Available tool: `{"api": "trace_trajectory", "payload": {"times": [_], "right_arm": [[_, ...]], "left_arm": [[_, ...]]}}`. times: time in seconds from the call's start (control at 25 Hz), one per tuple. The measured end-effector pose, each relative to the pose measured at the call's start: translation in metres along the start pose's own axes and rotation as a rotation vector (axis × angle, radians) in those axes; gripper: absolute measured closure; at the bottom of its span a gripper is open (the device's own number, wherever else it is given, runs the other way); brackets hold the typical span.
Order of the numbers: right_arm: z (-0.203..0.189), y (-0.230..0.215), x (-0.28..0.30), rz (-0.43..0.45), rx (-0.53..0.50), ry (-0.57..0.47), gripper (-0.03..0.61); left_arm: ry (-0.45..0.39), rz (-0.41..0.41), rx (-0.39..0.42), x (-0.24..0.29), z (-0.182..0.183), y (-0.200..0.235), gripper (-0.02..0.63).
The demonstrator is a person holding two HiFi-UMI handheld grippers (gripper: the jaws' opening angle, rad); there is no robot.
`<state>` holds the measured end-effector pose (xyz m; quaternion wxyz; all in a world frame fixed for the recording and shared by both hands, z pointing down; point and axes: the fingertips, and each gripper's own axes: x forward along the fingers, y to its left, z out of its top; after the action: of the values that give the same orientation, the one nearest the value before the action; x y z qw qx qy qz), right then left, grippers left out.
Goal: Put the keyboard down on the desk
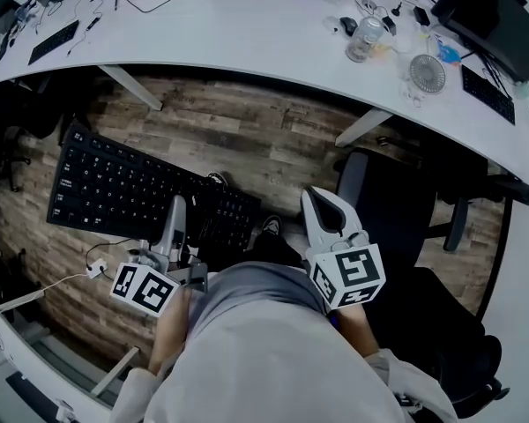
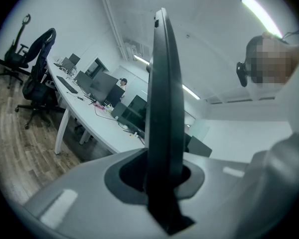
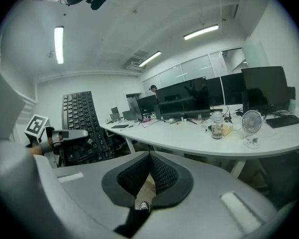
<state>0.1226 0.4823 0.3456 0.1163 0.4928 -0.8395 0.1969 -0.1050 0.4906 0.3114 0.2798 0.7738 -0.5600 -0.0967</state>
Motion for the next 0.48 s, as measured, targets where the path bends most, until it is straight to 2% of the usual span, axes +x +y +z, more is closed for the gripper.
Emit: {"api": "trace_trajectory", "payload": {"times": [0.48], "right_arm": [[0.028,-0.017,0.049,-0.04,0.037,-0.011,0.584]], "left_arm": [[-0.015,-0.027,-0.014,0.045,0.033,0.029,0.614]]}}
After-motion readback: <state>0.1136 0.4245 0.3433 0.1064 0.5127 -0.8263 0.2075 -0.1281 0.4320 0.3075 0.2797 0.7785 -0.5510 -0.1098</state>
